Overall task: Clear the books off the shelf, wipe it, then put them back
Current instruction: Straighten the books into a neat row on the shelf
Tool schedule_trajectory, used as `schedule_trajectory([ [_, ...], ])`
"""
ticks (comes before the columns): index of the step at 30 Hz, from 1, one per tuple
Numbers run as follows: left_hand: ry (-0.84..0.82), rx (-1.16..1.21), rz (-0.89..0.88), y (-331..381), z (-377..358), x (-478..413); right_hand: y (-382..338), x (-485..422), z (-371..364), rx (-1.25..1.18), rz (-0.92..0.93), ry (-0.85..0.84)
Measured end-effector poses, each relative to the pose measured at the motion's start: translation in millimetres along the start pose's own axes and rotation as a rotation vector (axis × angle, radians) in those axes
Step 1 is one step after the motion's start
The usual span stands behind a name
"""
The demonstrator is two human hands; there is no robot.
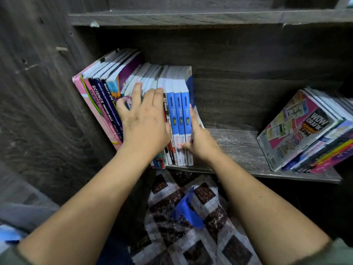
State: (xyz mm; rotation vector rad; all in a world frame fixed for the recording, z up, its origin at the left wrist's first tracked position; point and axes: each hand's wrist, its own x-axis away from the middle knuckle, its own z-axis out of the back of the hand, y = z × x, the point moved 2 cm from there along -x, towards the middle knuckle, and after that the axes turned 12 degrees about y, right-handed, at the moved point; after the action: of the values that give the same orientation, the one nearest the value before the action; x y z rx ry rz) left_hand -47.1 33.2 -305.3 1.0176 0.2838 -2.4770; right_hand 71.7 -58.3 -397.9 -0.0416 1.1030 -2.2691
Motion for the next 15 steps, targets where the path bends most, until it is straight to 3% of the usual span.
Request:
schedule_trajectory([
  [4,0.019,0.072,0.011,-5,-5,6,7,-6,20,-0.011,-0.035,-0.142],
  [6,0.048,0.095,-0.007,-8,-10,8,7,-9,35,0.101,-0.021,-0.16],
  [11,0.072,0.081,-0.041,-2,-18,4,-1,-7,78,0.4,0.083,0.048],
  [15,0.055,0.073,-0.075,17,-24,9,6,6,122,0.58,0.04,0.2],
])
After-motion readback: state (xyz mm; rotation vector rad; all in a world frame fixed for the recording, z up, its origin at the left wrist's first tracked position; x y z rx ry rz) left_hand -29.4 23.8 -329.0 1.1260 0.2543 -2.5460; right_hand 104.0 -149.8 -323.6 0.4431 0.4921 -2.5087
